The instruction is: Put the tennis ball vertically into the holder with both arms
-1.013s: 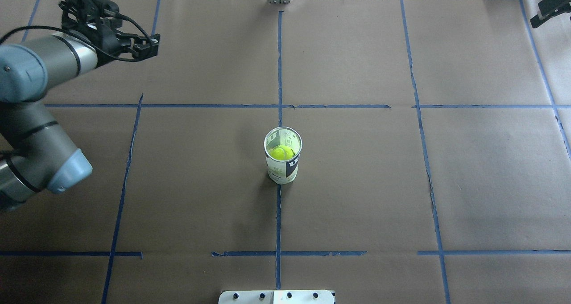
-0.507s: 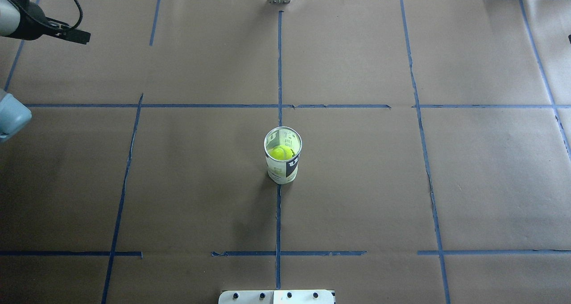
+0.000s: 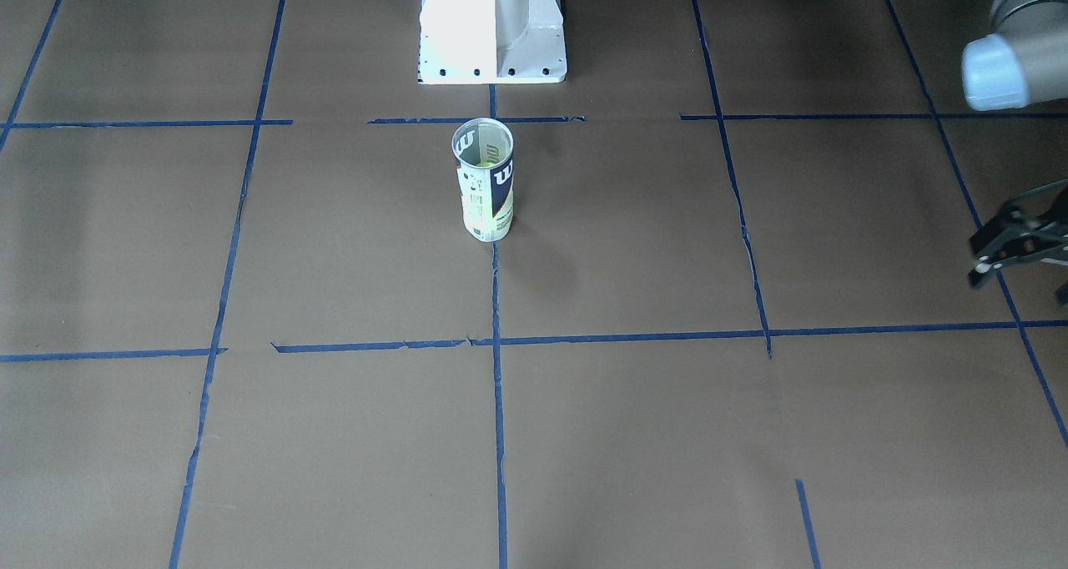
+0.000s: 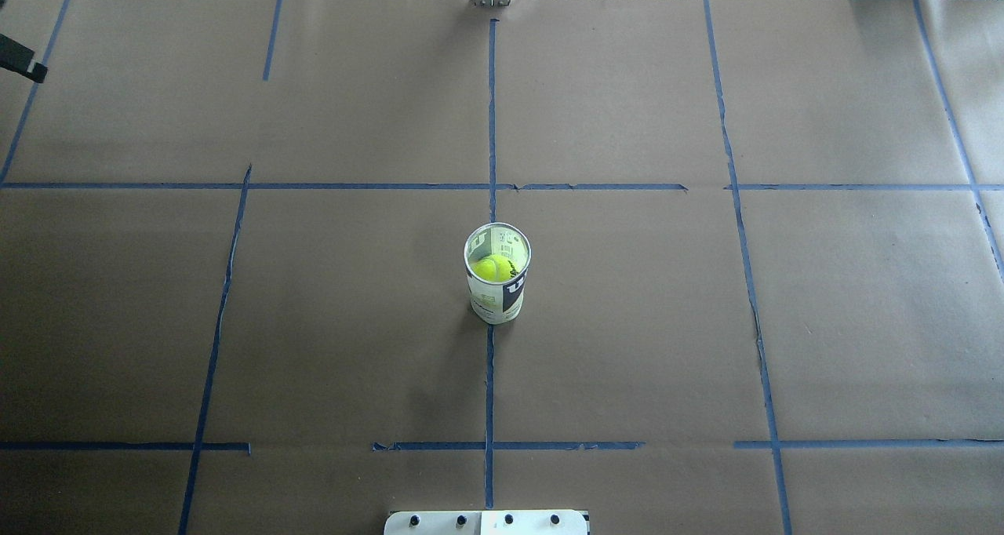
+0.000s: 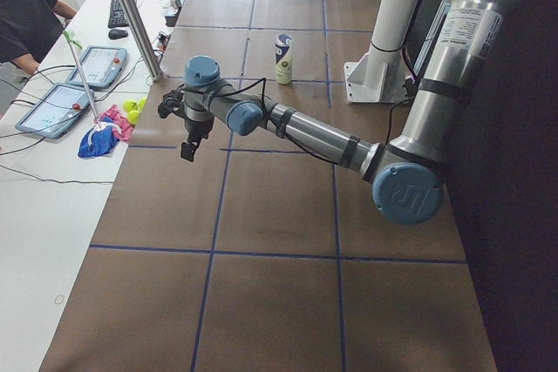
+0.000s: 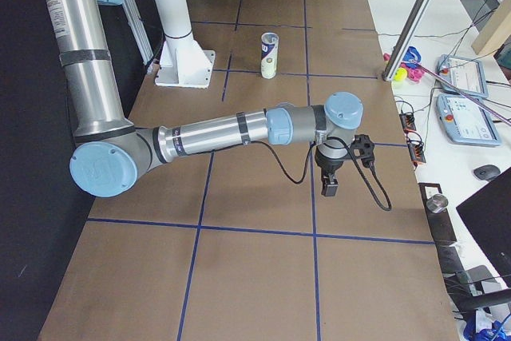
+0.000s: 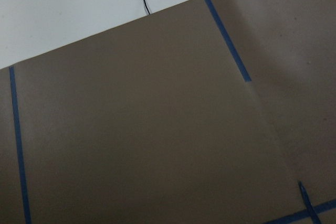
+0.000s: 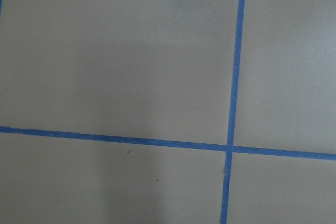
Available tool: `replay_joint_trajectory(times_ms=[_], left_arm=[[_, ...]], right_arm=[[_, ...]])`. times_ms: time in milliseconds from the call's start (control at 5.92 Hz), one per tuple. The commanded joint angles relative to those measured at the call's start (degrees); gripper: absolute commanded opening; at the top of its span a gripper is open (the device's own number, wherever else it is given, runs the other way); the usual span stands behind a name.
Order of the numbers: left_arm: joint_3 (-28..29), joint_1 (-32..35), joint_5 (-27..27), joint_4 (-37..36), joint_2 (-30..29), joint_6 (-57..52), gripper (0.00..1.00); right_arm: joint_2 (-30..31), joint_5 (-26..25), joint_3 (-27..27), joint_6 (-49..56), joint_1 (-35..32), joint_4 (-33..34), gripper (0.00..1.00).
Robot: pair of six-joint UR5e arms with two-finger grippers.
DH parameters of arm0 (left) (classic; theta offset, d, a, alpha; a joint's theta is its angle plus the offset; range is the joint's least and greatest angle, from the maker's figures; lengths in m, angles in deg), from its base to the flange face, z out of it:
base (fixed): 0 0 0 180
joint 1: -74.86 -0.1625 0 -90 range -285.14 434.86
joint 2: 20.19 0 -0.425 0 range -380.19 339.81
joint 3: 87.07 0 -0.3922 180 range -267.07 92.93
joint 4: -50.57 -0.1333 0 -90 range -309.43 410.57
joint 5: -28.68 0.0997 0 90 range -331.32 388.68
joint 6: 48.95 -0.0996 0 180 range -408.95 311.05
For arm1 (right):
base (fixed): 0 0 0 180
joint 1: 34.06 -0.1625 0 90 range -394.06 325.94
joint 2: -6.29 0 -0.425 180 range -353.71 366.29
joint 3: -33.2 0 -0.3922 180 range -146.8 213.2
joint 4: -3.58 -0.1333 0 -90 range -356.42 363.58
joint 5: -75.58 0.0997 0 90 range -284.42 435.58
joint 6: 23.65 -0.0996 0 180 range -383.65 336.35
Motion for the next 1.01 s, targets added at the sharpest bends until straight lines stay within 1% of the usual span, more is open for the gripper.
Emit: replay_joint_trajectory(times_ms=[0,169,338,507,676,844], left_arm=[[0.7,5.5,-3.6,-8.7,5.0,-9.9,1.00],[1.8,9.4,-3.9,-12.9,6.7,-10.1,1.00],[1.4,10.4,-6.0,-14.2,8.9,-10.0,1.00],[0.7,11.4,-9.6,-21.0,9.4,-9.7,1.00],[-2.4,12.2,-9.2,-22.9,11.4,-9.8,1.00],[-2.3,11.7,-5.5,-22.2,12.9,-10.1,1.00]], right_arm=[[0.1,0.0,-3.0,4.9,-1.3,0.0,1.00],[0.3,0.0,-3.2,5.4,-1.5,0.3,1.00],[0.7,0.0,-4.9,6.5,-1.5,0.0,1.00],[1.2,-1.4,-4.4,9.8,-1.4,0.6,1.00],[4.1,-1.5,-4.3,11.5,-1.4,0.5,1.00],[6.1,-1.2,-3.9,11.9,-1.4,0.1,1.00]])
